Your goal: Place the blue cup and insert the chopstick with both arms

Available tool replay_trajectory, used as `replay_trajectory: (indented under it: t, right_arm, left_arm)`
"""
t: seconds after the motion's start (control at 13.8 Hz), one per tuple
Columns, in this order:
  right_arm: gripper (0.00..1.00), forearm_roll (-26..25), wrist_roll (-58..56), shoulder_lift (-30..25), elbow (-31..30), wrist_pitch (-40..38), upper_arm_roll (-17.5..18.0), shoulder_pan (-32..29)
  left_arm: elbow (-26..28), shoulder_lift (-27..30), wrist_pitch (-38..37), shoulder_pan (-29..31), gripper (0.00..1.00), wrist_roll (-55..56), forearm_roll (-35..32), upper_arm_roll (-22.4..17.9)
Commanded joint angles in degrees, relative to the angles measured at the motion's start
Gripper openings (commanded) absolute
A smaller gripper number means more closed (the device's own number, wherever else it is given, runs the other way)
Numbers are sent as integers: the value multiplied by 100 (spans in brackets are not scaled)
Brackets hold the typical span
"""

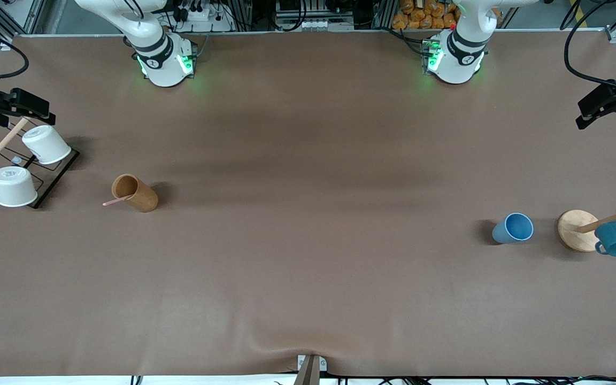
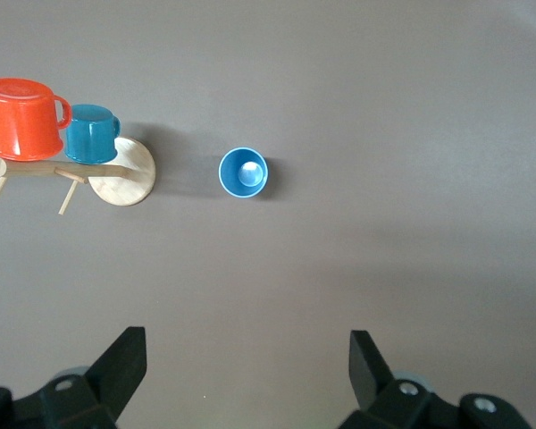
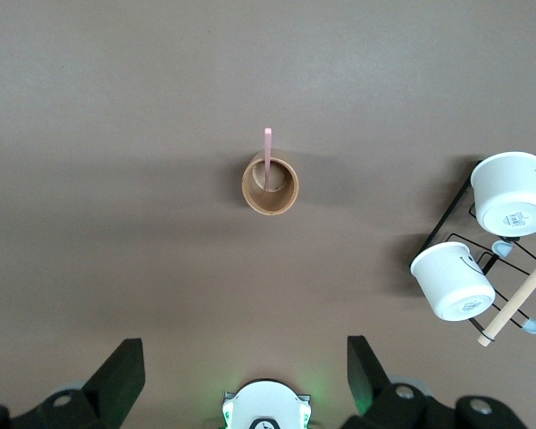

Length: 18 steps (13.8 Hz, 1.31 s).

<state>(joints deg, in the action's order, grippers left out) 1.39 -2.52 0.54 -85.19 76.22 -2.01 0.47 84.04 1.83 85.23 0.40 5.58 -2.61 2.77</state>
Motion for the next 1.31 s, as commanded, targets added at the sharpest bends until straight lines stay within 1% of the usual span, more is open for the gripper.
replay_trajectory:
  t: [0.0,0.22,0.36,0.44,0.51,0.65,0.8,0.87,0.94,1.02,1.24]
  right_arm:
    - [100,46,-11,-45,11,-46,-36,24]
    - [100,10,24,34,151,-37,-45,-20]
    - [100,2,24,60,152,-37,-53,-11]
    - [100,2,24,69,152,-29,-53,-11]
    - [100,2,24,69,161,-29,-53,-11]
    - [100,2,15,69,161,-29,-45,-20]
    - [100,-7,24,69,161,-20,-45,6]
    - [100,-7,24,69,169,-2,-45,15]
    - [100,2,15,86,161,6,-45,-2]
    - [100,2,15,139,169,-2,-45,6]
    - [100,2,15,166,161,6,-45,-29]
  left_arm:
    - [-80,10,-85,48,100,-101,-30,30]
    - [-80,-121,-86,74,100,-144,-30,22]
    - [16,-384,19,135,100,-233,49,-22]
    - [86,-585,211,214,100,-233,50,-22]
    - [243,-666,483,241,100,-233,50,-22]
    - [778,-824,1351,468,100,-407,50,-14]
    - [1568,-1000,2685,496,100,-654,50,-22]
    - [1859,-1140,3257,574,100,-663,50,-22]
    - [1940,-1341,3515,592,100,-663,41,-22]
    - [1941,-1500,3614,593,100,-672,15,-22]
    - [2116,-1852,4149,689,100,-716,-30,-22]
